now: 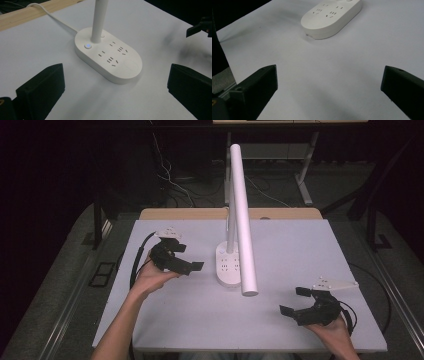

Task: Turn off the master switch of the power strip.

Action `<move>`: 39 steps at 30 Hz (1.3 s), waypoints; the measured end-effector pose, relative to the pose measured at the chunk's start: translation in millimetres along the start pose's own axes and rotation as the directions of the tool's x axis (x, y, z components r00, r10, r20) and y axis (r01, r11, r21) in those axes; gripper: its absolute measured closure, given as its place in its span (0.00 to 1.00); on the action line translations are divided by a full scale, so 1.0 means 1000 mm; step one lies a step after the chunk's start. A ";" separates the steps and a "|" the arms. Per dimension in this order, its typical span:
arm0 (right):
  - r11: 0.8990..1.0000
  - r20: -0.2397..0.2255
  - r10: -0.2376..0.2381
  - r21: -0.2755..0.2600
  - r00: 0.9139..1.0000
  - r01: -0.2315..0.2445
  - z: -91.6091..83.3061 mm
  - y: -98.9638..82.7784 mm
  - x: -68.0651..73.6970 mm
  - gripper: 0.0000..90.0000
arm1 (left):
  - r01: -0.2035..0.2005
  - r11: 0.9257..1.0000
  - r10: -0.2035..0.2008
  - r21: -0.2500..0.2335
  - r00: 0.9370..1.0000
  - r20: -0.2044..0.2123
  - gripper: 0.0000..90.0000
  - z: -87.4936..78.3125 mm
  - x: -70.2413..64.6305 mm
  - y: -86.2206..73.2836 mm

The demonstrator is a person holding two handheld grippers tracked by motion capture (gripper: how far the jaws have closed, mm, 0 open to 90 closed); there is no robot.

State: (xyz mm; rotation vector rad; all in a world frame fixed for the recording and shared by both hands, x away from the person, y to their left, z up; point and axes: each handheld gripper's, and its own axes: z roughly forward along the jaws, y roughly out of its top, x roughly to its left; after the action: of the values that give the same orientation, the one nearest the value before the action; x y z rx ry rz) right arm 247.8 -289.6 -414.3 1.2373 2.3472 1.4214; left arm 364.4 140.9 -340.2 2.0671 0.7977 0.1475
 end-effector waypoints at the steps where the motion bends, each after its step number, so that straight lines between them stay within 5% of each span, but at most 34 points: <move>1: 1.000 -0.002 -0.001 0.000 1.000 0.001 0.000 0.000 -0.001 0.00 | 0.000 1.000 0.000 0.001 1.000 -0.001 0.00 0.001 0.001 0.001; 13: 1.000 0.006 -0.002 -0.005 1.000 0.002 -0.001 0.000 0.000 0.00 | 0.027 1.000 -0.027 0.012 0.999 -0.024 0.00 0.008 0.014 0.012; 26: 1.000 0.005 0.001 -0.009 1.000 -0.001 -0.002 0.000 0.000 0.00 | 0.006 0.999 -0.005 0.034 1.000 -0.029 0.01 0.019 0.019 0.029; 39: 1.000 0.008 -0.005 -0.003 1.000 0.005 -0.001 0.000 0.000 0.00 | 0.043 0.998 -0.041 0.036 0.998 -0.046 0.02 0.029 0.036 0.029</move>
State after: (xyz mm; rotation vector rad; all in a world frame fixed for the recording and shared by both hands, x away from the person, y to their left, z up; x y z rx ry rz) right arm 247.3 -290.4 -414.2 1.2334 2.3409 1.4157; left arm 418.0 130.0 -342.1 2.0868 0.8768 0.1574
